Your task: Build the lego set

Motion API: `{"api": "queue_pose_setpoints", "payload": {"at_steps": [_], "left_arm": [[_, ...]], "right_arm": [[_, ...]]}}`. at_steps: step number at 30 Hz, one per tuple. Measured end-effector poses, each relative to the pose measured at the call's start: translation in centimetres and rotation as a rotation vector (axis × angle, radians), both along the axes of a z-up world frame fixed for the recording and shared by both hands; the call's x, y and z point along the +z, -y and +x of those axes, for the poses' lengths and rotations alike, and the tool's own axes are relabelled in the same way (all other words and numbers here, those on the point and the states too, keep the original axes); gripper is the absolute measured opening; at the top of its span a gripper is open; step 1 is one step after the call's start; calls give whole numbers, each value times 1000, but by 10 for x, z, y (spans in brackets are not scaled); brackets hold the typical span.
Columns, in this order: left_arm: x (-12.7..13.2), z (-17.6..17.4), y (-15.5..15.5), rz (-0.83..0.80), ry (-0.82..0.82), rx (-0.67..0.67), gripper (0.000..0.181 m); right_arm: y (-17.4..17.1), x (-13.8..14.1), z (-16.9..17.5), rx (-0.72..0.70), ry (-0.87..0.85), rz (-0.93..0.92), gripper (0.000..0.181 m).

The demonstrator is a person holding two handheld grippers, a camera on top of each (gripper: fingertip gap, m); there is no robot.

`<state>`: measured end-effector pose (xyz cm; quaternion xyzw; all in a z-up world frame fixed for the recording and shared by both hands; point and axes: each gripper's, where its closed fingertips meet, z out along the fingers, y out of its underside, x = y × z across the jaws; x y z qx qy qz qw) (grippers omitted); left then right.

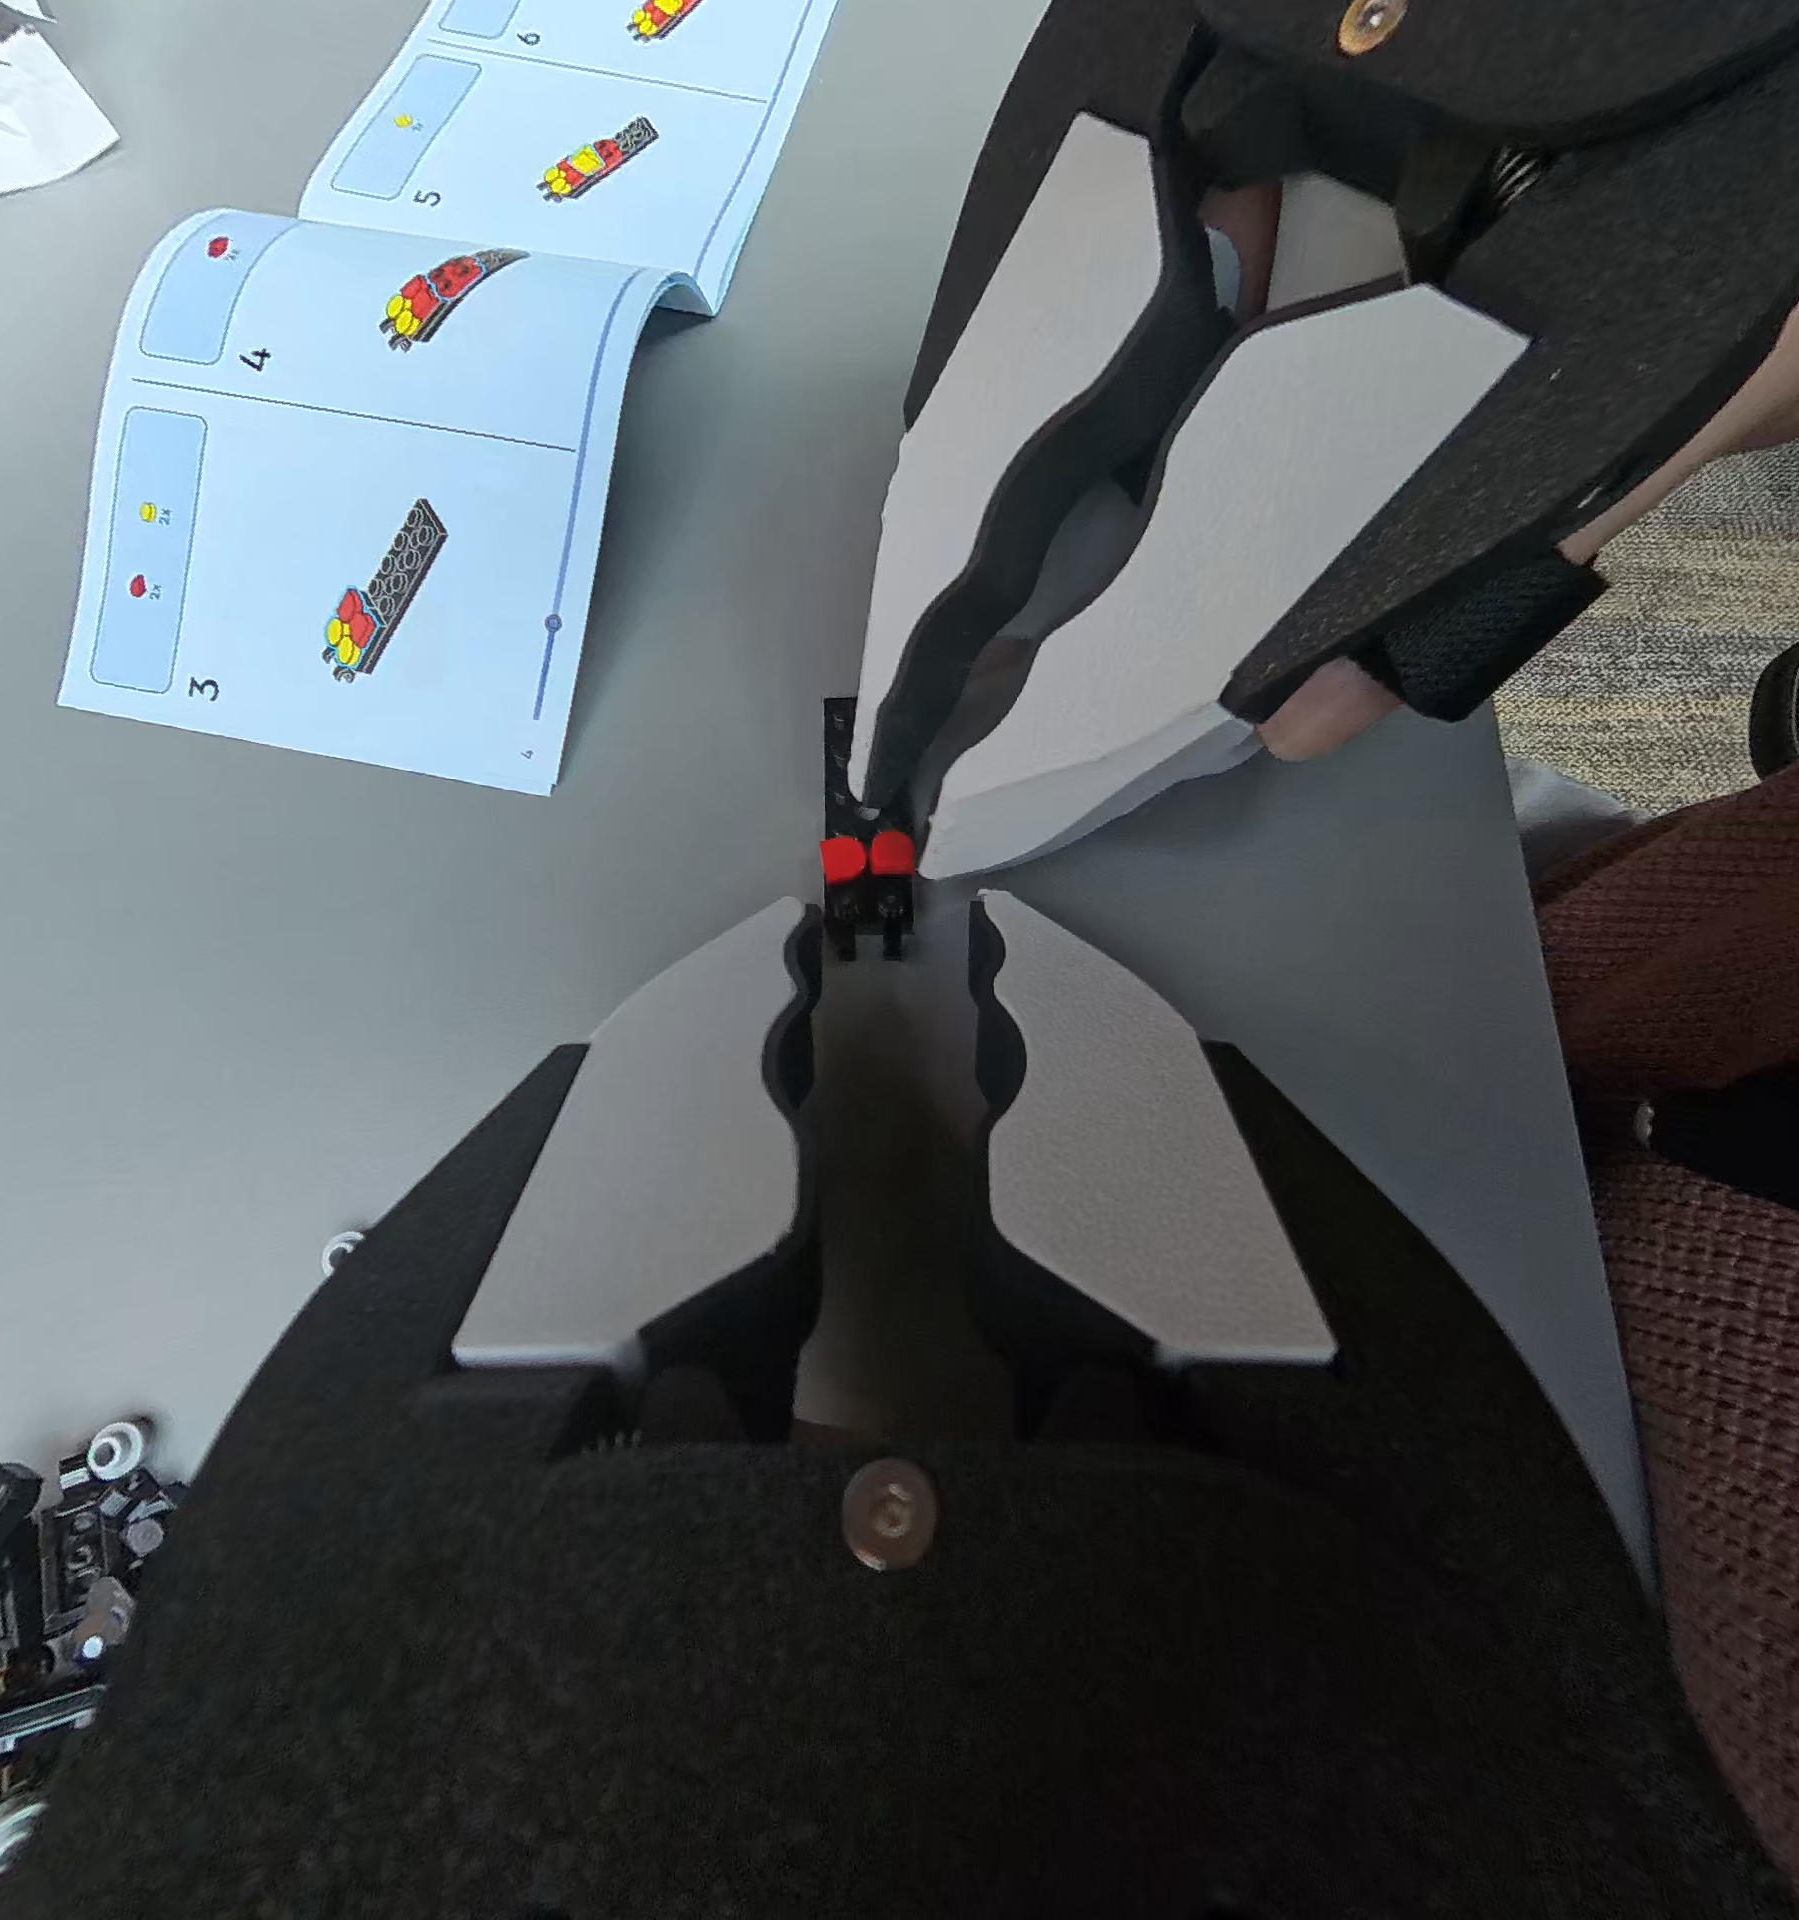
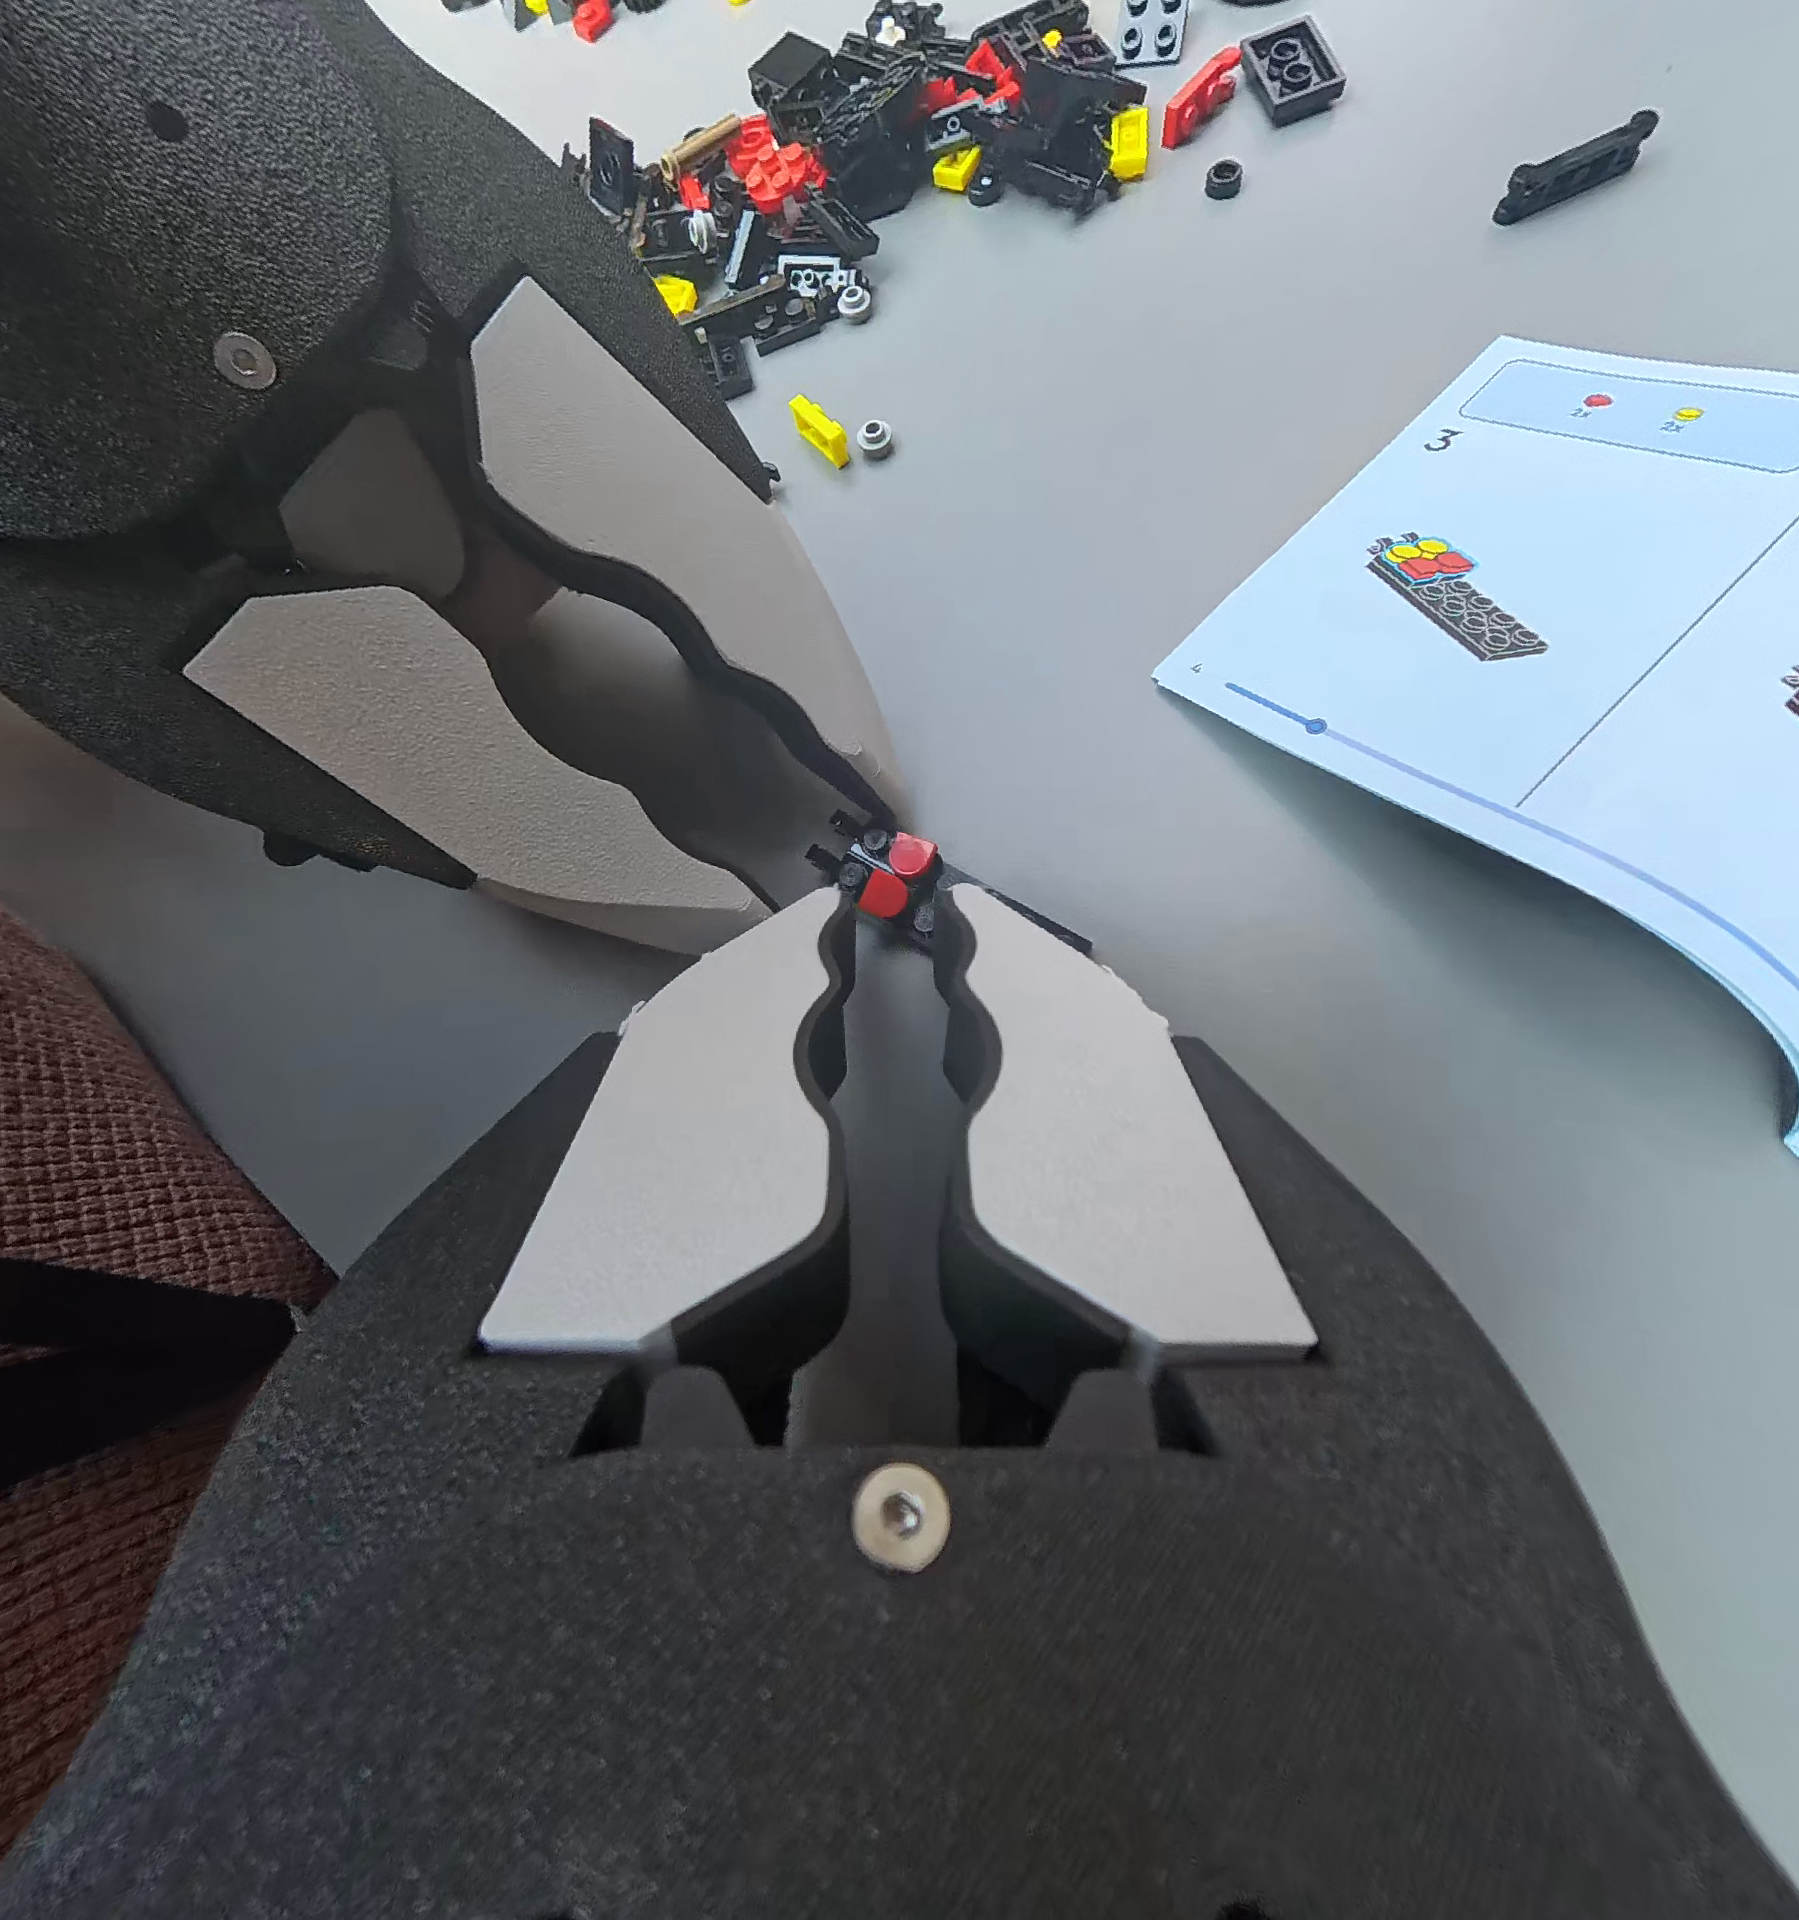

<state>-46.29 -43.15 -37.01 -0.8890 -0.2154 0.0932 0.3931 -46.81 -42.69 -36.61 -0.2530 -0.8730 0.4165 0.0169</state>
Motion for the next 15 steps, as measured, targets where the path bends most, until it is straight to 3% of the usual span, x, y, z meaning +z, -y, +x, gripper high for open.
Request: {"api": "queue_pose_setpoints", "payload": {"at_steps": [15], "left_arm": [[1,2,0,8,16,2,23]], "right_arm": [[-2,3,-4,11,-14,8,5]]}}
